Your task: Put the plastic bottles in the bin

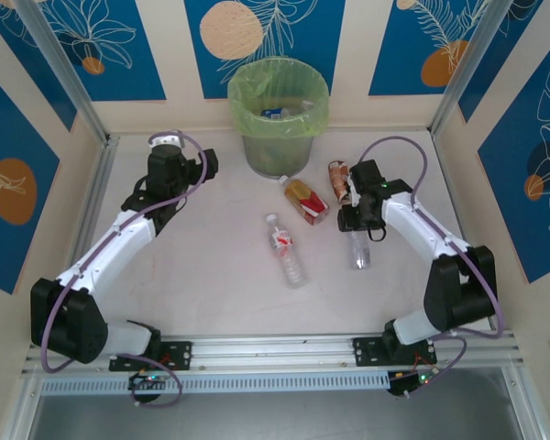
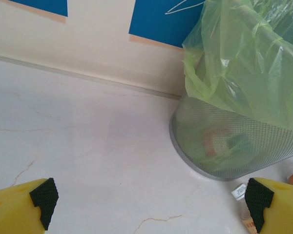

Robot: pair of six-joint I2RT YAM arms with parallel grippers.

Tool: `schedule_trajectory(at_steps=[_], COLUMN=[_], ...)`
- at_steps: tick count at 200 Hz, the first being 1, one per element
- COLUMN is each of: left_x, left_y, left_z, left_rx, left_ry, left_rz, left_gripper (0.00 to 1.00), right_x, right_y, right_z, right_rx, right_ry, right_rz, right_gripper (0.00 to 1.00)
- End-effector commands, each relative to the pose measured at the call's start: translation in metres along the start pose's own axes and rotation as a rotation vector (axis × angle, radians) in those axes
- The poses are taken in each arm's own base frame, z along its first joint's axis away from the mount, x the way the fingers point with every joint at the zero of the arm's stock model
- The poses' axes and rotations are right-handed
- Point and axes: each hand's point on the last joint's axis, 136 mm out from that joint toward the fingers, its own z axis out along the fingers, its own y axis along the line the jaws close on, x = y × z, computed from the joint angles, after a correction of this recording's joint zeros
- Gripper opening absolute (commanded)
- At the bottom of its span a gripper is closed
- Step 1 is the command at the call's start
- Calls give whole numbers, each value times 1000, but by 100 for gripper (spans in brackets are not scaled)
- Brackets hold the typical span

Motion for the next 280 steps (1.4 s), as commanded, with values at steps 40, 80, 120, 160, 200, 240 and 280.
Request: schedule_trajectory(at_steps=[40,80,120,160,200,240,280], left_x=[-8,-4,-2,-1,-1,3,8], left_y=[9,12,17,23,26,28,12], left_z=[-9,-8,-11,-15,-19,-22,-24], left_rx=[-12,-23,-37,-55,-60,-54,43], left_ry=[-25,-9,1,3,5,22,56], left_rz=[-36,-42,-36,-35,-37,-34,9], left_gripper=[100,100,100,100,100,100,100], right_x=[-82,-127,-171,-221,-282,-346,-391], right_y=[34,68,77,99,107,105,102], right_z=[-110,-183,-229,-260,-280,-268,-244], right_rx=[-228,-465,-524,-644,-760,-767,-704], right_ry=[-462,-688,-864,-958,-1030,-1051,-1099], right_rz=[7,-8,-28,-78,-44,24,62], right_gripper=[44,45,45,46,46,46,46])
